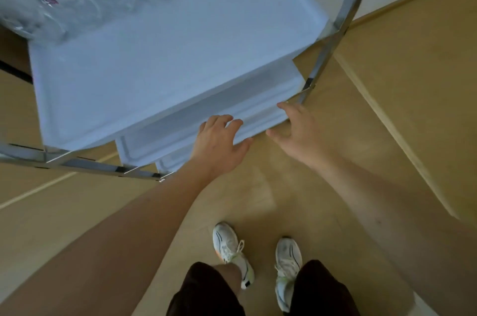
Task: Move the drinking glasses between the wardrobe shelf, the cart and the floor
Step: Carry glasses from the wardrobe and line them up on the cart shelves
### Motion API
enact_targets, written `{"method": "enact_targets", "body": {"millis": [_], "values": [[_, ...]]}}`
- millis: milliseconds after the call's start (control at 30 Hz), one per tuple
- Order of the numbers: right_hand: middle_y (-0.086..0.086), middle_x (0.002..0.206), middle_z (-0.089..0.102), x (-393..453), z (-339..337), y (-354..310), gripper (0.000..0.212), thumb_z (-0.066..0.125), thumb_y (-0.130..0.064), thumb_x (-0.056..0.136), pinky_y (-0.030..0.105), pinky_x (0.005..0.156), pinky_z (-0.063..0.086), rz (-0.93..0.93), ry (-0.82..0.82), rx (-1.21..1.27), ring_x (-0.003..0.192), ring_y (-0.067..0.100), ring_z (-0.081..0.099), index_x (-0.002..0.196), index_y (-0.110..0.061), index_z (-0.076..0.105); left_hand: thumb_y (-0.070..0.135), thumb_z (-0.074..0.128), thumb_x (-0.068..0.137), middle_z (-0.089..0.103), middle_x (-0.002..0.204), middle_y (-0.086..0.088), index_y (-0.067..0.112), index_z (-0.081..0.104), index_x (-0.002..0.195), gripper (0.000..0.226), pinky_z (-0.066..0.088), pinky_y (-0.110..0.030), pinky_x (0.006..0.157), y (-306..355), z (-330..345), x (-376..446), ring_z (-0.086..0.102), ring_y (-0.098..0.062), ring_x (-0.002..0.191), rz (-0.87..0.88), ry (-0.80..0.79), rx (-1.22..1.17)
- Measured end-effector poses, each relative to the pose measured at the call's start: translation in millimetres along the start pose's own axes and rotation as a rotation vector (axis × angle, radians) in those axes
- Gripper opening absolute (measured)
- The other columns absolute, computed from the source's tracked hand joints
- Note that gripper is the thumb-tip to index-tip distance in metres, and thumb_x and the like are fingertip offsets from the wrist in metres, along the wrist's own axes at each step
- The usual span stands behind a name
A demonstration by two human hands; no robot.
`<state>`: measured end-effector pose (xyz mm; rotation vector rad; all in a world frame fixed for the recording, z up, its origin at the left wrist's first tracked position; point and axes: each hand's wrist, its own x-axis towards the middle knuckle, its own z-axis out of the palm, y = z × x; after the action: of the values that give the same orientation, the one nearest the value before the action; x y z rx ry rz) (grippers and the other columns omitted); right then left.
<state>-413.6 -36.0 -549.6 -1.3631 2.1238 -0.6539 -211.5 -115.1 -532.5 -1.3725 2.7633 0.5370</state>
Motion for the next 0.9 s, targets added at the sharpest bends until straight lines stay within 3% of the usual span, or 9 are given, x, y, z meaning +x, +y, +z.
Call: {"method": "enact_targets", "body": {"millis": [200, 467, 633, 900], "values": [[0.003, 0.149, 0.045, -43.2, -132.6, -54.7, 0.072, 0.069, -0.044, 0.088, 0.045, 0.115, 0.034, -0.018, 0.017, -0.074, 0.140, 0.029, 0.036, 0.150, -0.021, 0.042, 0.050, 0.058, 0.096, 0.050, 0.147, -0.005, 0.020, 0.052, 0.143, 0.057, 0.037, -0.044, 0.111, 87.6, -126.3, -18.7, 0.042, -0.027, 0.137, 0.130, -0.058, 0.013], [0.005, 0.145, 0.049, -69.5, -293.3, -86.4, 0.072, 0.067, -0.050, 0.085, 0.038, 0.108, 0.031, -0.132, 0.210, -0.149, 0.136, 0.029, 0.040, 0.147, -0.022, 0.045, 0.053, 0.052, 0.098, 0.042, 0.155, -0.006, 0.019, 0.042, 0.151, 0.064, 0.035, -0.046, 0.114, 203.8, -254.8, 7.3, 0.036, -0.030, 0.142, 0.300, 0.100, 0.144], [0.001, 0.153, 0.044, -83.1, -372.5, -83.3, 0.076, 0.069, -0.050, 0.086, 0.040, 0.117, 0.029, -0.102, 0.335, -0.205, 0.142, 0.028, 0.034, 0.152, -0.024, 0.041, 0.052, 0.054, 0.097, 0.045, 0.152, -0.006, 0.018, 0.043, 0.149, 0.063, 0.037, -0.047, 0.112, 281.8, -296.9, 27.6, 0.038, -0.028, 0.139, 0.410, 0.191, 0.142], [0.001, 0.156, 0.039, -107.1, -476.1, -41.9, 0.077, 0.068, -0.050, 0.089, 0.042, 0.117, 0.030, 0.005, 0.513, -0.224, 0.144, 0.026, 0.032, 0.154, -0.024, 0.036, 0.055, 0.051, 0.097, 0.040, 0.156, -0.006, 0.019, 0.036, 0.153, 0.067, 0.036, -0.048, 0.113, 396.7, -330.8, 85.5, 0.035, -0.029, 0.142, 0.578, 0.230, 0.179]]}}
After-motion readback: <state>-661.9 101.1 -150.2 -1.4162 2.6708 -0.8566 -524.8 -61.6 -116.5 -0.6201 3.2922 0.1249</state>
